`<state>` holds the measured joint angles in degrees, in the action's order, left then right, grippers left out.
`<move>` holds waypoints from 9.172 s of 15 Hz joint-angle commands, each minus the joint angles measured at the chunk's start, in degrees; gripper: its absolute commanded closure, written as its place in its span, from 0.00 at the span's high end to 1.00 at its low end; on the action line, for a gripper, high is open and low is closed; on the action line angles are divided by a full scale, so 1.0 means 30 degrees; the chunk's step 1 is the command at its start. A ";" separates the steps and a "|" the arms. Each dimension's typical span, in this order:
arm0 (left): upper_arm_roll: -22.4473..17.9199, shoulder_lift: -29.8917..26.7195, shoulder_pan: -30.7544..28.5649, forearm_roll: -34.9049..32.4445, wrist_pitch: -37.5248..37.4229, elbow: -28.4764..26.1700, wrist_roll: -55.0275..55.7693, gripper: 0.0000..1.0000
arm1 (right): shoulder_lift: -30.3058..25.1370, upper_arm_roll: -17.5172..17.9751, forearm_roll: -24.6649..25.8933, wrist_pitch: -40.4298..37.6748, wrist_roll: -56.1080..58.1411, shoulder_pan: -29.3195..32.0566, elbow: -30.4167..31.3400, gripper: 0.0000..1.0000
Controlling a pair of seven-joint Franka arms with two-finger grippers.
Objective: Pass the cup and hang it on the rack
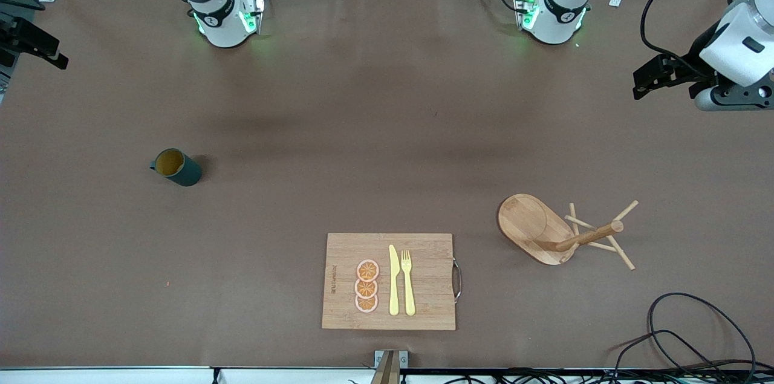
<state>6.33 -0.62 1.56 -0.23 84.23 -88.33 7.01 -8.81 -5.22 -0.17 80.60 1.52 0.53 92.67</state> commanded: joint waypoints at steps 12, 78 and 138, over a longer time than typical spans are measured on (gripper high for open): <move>0.0000 0.0352 0.0095 0.0135 -0.0041 0.0588 -0.0345 1.00 | 0.4928 0.0011 0.0202 0.3359 0.1682 0.0380 0.1180 1.00; 0.1578 0.1523 0.0825 0.0048 0.1509 0.0910 0.0152 1.00 | 1.5713 0.0011 -0.3636 1.3629 -1.8465 -1.5970 -0.2617 1.00; -0.4102 1.8282 2.1452 -0.9709 0.8953 0.5685 3.9704 0.41 | 0.1121 0.0040 -0.0033 0.1377 0.0256 -0.0148 0.0545 1.00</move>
<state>-5.37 53.80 65.25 -28.16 112.59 -72.55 125.98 -1.06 -5.25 0.00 82.28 2.59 0.00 89.17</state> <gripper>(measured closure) 0.542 0.000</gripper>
